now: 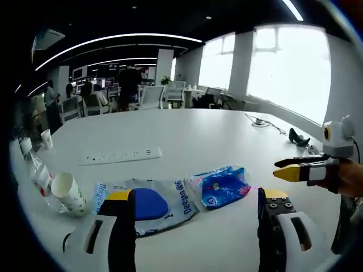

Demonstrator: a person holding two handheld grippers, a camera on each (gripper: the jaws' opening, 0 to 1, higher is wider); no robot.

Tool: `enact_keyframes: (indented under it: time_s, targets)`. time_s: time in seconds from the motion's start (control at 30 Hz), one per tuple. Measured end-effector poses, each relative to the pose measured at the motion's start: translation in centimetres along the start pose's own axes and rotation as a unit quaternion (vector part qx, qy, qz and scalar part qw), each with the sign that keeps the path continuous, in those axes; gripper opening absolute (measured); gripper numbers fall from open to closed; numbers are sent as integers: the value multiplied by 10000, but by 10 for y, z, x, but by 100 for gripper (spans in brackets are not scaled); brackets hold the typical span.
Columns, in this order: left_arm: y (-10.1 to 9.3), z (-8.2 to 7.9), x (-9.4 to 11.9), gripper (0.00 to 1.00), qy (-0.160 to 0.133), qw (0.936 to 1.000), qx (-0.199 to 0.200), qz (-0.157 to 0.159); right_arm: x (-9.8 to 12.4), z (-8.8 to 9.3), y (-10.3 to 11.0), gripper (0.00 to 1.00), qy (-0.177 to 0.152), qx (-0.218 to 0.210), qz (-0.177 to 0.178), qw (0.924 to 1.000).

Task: Arrange the tabletop items into an orderly group along one side of the table until the central work area is clear of visible clutter.

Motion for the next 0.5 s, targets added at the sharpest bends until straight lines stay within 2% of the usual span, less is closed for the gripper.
enact_keyframes:
  time_s: [0.27, 0.5]
  targets:
    - [-1, 4, 24, 89, -92, 10000, 8, 17, 20, 5, 14, 45, -106, 13, -16, 9999]
    - [3, 8, 40, 89, -52, 10000, -22, -19, 30, 8, 25, 47, -125, 17, 16, 9999]
Point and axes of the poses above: the point that each gripper's makers call its tool centre point, and the gripper's own axes: x roughly backward along the fingers, y roughly to its left, z roughly out of its underside, the point moved 7 cm from there along x, roughly backward along the fingers, and after that the axes turned 15 degrees about y, right-handed, at the moved point
